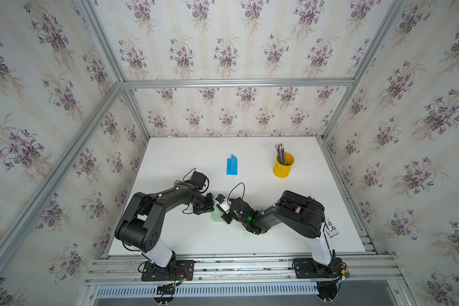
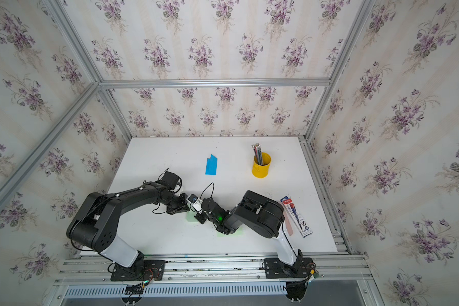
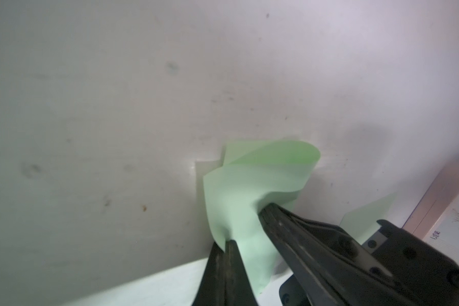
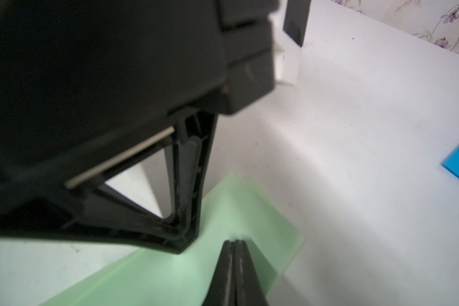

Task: Fold the square paper along the opposite sides
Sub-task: Smooth out the paper at the center of the board.

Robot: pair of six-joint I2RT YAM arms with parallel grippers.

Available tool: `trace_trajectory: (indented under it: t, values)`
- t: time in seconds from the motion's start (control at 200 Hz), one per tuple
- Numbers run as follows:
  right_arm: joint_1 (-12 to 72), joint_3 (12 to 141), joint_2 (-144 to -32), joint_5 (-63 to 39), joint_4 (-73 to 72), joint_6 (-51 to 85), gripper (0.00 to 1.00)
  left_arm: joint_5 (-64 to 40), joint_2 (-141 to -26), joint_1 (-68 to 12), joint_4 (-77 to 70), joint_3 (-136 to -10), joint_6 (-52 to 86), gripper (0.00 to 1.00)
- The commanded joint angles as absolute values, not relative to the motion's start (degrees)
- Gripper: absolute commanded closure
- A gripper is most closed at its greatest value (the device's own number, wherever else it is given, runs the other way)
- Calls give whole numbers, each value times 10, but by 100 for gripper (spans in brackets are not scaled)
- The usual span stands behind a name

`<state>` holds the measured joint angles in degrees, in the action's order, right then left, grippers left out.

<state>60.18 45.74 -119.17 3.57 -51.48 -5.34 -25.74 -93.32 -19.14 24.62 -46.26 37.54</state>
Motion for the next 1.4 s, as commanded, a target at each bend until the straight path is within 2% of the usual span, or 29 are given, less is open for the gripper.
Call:
trace_trajectory:
  t: [0.0, 0.609, 0.894, 1.214, 1.394]
  values:
    - [594, 446, -1190, 59, -472, -34, 100, -159, -939, -190, 277, -457, 362, 100]
    - [563, 426, -1186, 51, -477, -19, 100, -141, -952, -190, 305, -480, 268, 100]
    - [560, 422, -1129, 48, -532, -67, 100, -145, -948, -189, 306, -478, 256, 100]
    - [570, 521, -1218, 10, -509, -48, 100, -152, -950, -189, 308, -481, 254, 100]
    - [570, 520, -1242, 44, -480, -29, 100, -154, -950, -189, 306, -479, 259, 100]
